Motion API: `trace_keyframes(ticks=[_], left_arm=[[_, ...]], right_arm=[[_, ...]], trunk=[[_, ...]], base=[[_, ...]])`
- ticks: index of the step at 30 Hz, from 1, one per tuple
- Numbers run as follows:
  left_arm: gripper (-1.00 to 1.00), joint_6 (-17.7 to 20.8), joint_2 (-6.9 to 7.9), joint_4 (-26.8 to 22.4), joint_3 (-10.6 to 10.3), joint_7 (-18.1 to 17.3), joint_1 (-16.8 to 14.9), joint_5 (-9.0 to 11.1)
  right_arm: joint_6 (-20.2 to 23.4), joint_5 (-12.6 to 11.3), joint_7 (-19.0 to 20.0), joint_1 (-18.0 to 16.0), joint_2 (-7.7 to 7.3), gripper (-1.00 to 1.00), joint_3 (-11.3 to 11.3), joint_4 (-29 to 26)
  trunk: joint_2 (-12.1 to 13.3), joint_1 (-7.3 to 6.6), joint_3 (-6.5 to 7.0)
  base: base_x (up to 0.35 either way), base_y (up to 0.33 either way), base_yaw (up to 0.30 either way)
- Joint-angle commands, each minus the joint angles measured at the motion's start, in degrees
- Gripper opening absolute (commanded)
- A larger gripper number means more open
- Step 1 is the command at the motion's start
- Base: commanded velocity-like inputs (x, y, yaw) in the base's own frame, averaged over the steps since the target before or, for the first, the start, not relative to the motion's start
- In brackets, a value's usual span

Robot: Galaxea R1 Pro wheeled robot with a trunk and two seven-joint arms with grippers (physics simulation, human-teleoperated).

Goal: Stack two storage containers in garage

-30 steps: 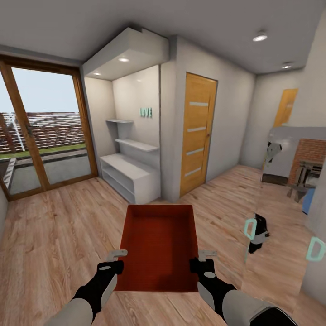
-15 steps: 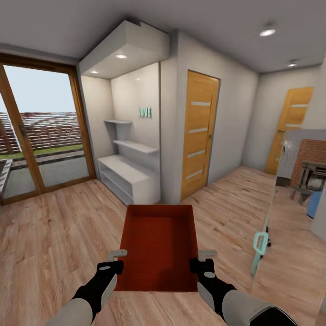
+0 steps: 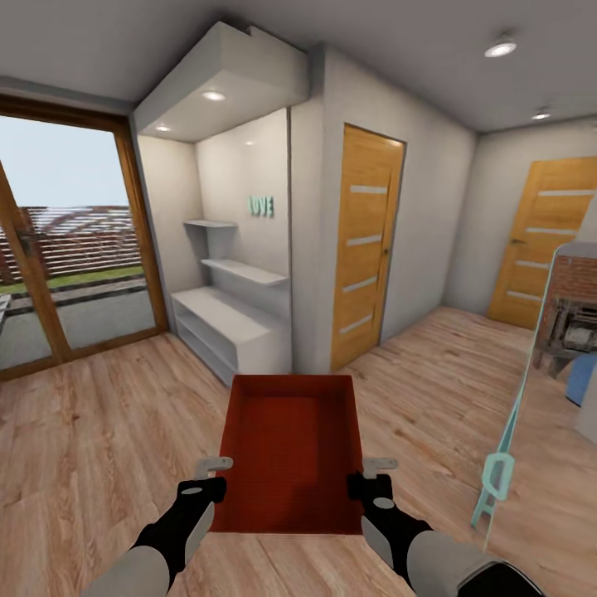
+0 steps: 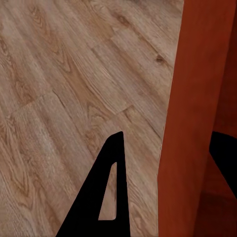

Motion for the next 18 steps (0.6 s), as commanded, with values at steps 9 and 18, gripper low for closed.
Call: trace_keyframes(ticks=[9,18], left_arm=[[-1.0,0.4,-0.04,-0.2,0.5,0.1,0.0,-0.5],[-1.0,0.4,-0.04,-0.2,0.5,0.1,0.0,-0.6]], right_arm=[[-0.3,-0.4,-0.1,-0.1,-0.04,-1.0,-0.8,0.0],[-0.2,-0.4,-0.1,-0.1,-0.04,-1.0,-0.8,0.0]], trunk=[[-0.1,0.06,-0.01],[-0.1,0.06,-0.01]], base=[[0.323,0.021,-0.26],[0.323,0.117,-0.29]])
